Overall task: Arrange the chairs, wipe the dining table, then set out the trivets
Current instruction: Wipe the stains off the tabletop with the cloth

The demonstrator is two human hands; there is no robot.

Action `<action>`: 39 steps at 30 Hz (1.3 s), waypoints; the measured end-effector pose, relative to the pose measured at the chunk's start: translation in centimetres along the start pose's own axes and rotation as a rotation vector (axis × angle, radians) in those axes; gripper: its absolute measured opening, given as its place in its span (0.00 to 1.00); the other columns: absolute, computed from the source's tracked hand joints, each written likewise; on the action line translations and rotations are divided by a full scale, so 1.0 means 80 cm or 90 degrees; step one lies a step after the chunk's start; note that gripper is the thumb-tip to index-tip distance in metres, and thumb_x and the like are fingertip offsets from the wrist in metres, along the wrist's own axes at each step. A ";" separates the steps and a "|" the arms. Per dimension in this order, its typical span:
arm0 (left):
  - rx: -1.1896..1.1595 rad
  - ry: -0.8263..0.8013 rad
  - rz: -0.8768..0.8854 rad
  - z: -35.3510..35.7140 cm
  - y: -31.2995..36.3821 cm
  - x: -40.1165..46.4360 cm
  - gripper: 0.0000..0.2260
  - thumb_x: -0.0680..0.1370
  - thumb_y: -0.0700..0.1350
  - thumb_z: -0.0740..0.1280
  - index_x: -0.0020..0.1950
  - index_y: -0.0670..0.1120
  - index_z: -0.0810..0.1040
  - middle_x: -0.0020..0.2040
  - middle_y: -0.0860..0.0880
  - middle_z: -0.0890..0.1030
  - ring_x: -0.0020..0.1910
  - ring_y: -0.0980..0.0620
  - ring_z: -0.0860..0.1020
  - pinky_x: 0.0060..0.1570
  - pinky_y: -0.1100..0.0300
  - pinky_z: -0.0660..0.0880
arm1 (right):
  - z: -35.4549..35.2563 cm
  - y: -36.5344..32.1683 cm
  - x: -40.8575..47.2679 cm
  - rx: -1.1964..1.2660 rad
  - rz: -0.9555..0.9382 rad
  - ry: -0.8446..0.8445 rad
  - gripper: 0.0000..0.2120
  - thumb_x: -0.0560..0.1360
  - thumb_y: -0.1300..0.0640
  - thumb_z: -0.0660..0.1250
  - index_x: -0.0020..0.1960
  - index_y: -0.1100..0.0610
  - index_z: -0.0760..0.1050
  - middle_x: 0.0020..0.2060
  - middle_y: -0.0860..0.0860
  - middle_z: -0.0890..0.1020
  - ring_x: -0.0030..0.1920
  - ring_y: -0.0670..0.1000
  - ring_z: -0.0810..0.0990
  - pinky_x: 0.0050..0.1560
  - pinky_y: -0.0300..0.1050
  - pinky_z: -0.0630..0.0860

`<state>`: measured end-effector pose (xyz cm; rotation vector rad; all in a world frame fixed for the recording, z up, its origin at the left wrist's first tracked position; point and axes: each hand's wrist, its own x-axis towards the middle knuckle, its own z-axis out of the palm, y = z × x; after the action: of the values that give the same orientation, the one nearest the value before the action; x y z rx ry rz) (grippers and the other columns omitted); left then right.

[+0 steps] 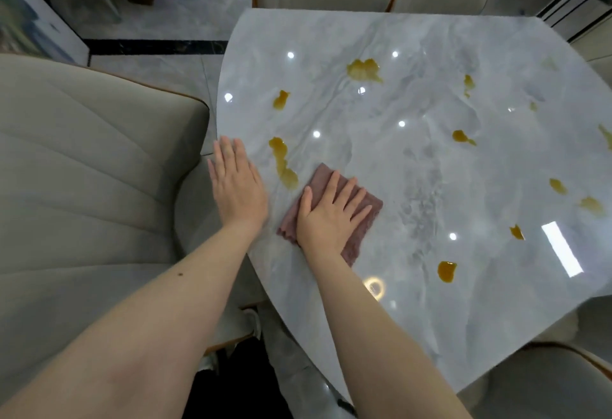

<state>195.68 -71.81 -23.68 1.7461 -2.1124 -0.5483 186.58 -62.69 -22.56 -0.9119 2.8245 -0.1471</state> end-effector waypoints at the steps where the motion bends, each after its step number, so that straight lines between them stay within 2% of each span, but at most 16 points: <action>1: -0.005 0.008 0.004 0.001 0.000 0.002 0.22 0.83 0.44 0.49 0.77 0.40 0.54 0.78 0.42 0.53 0.77 0.46 0.48 0.76 0.51 0.46 | 0.002 -0.014 0.010 0.002 0.006 0.001 0.31 0.80 0.39 0.47 0.79 0.52 0.47 0.78 0.58 0.47 0.77 0.61 0.41 0.73 0.63 0.34; 7: -0.062 0.001 -0.002 0.000 0.000 0.002 0.22 0.83 0.43 0.49 0.77 0.39 0.53 0.78 0.42 0.52 0.77 0.47 0.47 0.76 0.53 0.47 | 0.006 -0.076 0.070 0.001 -0.029 0.008 0.32 0.80 0.39 0.47 0.79 0.52 0.47 0.78 0.58 0.49 0.77 0.61 0.43 0.72 0.63 0.35; 14: -0.113 -0.002 0.001 -0.003 0.001 0.002 0.23 0.83 0.45 0.46 0.77 0.38 0.54 0.78 0.42 0.53 0.77 0.47 0.47 0.76 0.52 0.50 | 0.001 -0.080 0.086 0.009 -0.226 -0.006 0.27 0.81 0.43 0.49 0.78 0.46 0.50 0.78 0.51 0.50 0.78 0.54 0.44 0.74 0.58 0.35; 16: -0.133 0.005 0.007 -0.004 0.001 0.002 0.24 0.82 0.47 0.43 0.76 0.38 0.55 0.78 0.42 0.53 0.77 0.47 0.48 0.76 0.53 0.49 | 0.000 -0.065 0.070 0.050 -0.296 0.027 0.25 0.80 0.44 0.52 0.77 0.44 0.55 0.77 0.51 0.55 0.77 0.53 0.49 0.75 0.55 0.38; 18: -0.150 0.010 0.011 -0.003 -0.001 0.002 0.23 0.82 0.46 0.46 0.76 0.38 0.55 0.77 0.42 0.54 0.77 0.47 0.49 0.76 0.54 0.48 | -0.001 -0.040 0.053 0.082 -0.325 0.062 0.24 0.79 0.44 0.51 0.73 0.46 0.64 0.73 0.52 0.65 0.75 0.52 0.58 0.76 0.55 0.45; 20: -0.163 0.016 0.005 -0.003 -0.001 0.003 0.23 0.82 0.44 0.47 0.76 0.37 0.56 0.77 0.42 0.55 0.77 0.48 0.49 0.76 0.55 0.48 | -0.001 -0.016 0.040 0.067 -0.347 0.058 0.24 0.79 0.44 0.48 0.72 0.46 0.67 0.71 0.51 0.68 0.74 0.50 0.60 0.76 0.54 0.48; 23: -0.160 0.025 0.001 -0.002 0.000 0.003 0.23 0.82 0.45 0.47 0.75 0.37 0.57 0.77 0.41 0.56 0.77 0.47 0.50 0.75 0.57 0.47 | 0.001 -0.014 0.046 0.039 -0.349 0.039 0.25 0.79 0.44 0.45 0.74 0.44 0.63 0.74 0.48 0.65 0.76 0.49 0.56 0.76 0.53 0.46; 26: -0.154 0.018 -0.001 -0.003 0.000 0.003 0.23 0.82 0.45 0.46 0.76 0.37 0.55 0.77 0.42 0.54 0.77 0.48 0.49 0.75 0.57 0.47 | 0.003 -0.050 0.068 0.033 -0.367 0.017 0.26 0.79 0.43 0.43 0.75 0.44 0.60 0.76 0.48 0.61 0.77 0.49 0.54 0.76 0.54 0.45; 30: -0.166 -0.002 -0.010 -0.003 0.000 0.003 0.22 0.84 0.45 0.46 0.77 0.41 0.51 0.78 0.47 0.49 0.77 0.52 0.44 0.74 0.61 0.43 | 0.000 -0.080 0.092 0.008 -0.425 -0.038 0.23 0.82 0.46 0.48 0.77 0.44 0.55 0.77 0.47 0.56 0.77 0.49 0.49 0.76 0.53 0.42; 33: -0.172 0.008 -0.008 -0.004 -0.002 0.003 0.22 0.84 0.44 0.47 0.77 0.40 0.53 0.78 0.45 0.51 0.77 0.51 0.46 0.74 0.63 0.42 | -0.003 -0.051 0.064 -0.002 -0.505 -0.052 0.24 0.81 0.44 0.44 0.77 0.43 0.53 0.77 0.46 0.55 0.78 0.48 0.47 0.76 0.52 0.41; 35: -0.173 0.018 -0.003 -0.003 -0.003 0.004 0.22 0.83 0.45 0.47 0.76 0.39 0.55 0.78 0.44 0.53 0.77 0.50 0.48 0.74 0.62 0.43 | -0.006 -0.010 0.045 0.002 -0.540 -0.063 0.24 0.81 0.44 0.46 0.76 0.42 0.54 0.77 0.45 0.56 0.77 0.47 0.48 0.76 0.51 0.41; 39: -0.170 0.016 -0.003 -0.001 -0.003 0.002 0.21 0.84 0.43 0.48 0.77 0.39 0.54 0.78 0.45 0.52 0.77 0.50 0.47 0.74 0.62 0.42 | -0.019 0.036 0.077 -0.002 -0.479 -0.051 0.24 0.80 0.42 0.45 0.76 0.41 0.55 0.77 0.45 0.57 0.77 0.47 0.49 0.76 0.53 0.43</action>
<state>195.89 -72.05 -23.71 1.6006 -1.9169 -0.7663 179.76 -63.92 -22.31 -1.8769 2.2632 -0.1883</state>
